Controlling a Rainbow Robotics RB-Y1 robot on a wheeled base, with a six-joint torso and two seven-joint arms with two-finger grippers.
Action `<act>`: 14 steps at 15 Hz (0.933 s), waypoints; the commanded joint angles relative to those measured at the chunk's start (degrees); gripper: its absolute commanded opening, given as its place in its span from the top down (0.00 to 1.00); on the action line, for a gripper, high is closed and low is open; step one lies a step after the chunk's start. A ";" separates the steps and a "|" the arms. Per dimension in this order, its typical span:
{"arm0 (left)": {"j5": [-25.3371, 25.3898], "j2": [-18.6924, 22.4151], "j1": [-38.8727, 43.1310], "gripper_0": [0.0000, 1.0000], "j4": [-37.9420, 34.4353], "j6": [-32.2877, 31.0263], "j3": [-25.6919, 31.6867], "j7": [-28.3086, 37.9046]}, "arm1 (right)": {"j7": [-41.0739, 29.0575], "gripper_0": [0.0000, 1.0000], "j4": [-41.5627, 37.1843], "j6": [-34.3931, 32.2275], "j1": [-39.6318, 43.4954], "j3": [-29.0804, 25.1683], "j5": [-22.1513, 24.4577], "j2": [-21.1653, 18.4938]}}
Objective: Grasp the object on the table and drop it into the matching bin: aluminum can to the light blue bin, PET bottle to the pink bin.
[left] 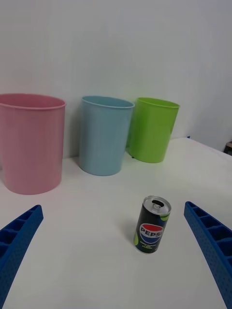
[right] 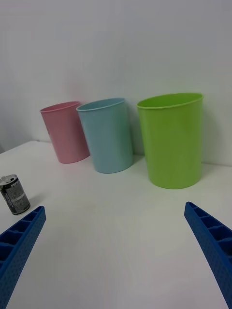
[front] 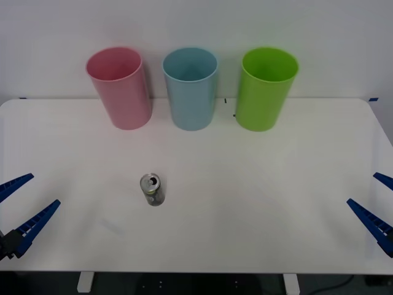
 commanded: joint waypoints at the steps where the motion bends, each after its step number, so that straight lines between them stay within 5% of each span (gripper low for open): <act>1: 0.00 0.00 0.00 0.00 0.00 0.00 0.00 0.00 | 0.00 0.00 0.00 0.00 0.00 0.00 0.00 0.00; 14: 1.74 1.52 6.19 0.00 3.86 0.83 -0.82 -3.52 | 0.00 0.00 0.00 0.00 0.00 0.00 0.00 0.00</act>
